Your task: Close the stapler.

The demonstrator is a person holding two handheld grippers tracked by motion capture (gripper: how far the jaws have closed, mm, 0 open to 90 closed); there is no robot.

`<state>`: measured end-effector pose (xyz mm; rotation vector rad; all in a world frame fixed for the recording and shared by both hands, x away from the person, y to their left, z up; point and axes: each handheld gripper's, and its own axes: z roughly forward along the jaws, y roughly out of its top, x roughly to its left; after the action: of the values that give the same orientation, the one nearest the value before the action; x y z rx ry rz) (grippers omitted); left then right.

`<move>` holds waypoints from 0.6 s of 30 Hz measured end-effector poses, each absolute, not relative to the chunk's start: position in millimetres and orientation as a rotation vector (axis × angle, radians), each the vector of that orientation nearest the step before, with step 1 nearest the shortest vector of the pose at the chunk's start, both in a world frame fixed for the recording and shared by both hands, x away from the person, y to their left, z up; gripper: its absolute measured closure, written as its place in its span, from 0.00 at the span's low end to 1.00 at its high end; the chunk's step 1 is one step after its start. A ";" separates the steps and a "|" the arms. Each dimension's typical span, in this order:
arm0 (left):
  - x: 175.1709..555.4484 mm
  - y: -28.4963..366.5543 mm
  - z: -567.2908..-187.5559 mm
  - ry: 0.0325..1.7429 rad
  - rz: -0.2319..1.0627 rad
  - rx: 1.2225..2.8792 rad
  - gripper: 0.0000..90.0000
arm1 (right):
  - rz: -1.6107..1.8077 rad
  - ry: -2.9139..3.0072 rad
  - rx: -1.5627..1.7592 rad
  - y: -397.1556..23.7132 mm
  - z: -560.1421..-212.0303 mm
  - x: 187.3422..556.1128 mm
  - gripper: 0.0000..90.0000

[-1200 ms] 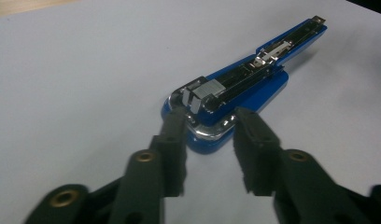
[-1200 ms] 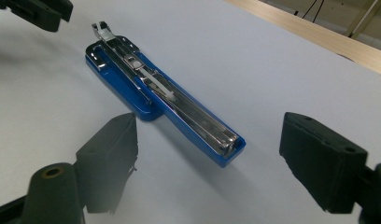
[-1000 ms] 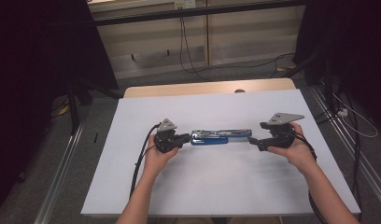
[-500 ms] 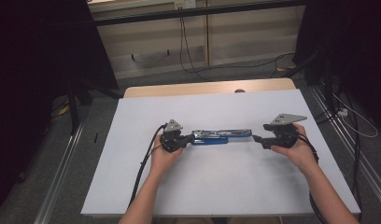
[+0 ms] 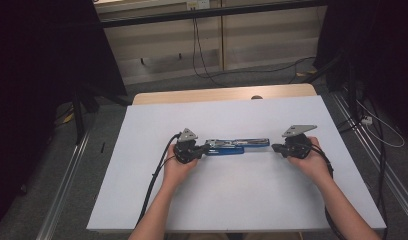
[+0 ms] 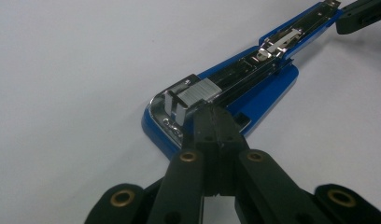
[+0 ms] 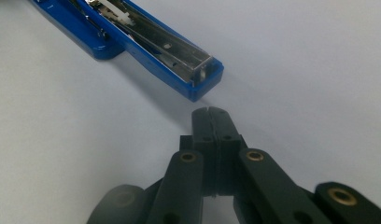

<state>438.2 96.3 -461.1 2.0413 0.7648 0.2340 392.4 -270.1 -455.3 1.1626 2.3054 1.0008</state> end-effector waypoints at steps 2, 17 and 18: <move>437.8 95.9 -461.2 0.764 0.233 2.040 1.00 | 1.008 2.311 1.157 -269.0 -456.7 394.2 1.00; 438.0 96.0 -461.2 0.758 0.230 2.043 1.00 | 1.031 2.320 1.142 -261.7 -455.8 398.3 1.00; 437.9 96.0 -461.2 0.757 0.230 2.043 1.00 | 1.033 2.317 1.138 -261.7 -455.3 398.2 1.00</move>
<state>437.9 96.0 -461.2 2.0429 0.7575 0.2297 398.2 -261.7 -455.3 1.1385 2.3172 1.0333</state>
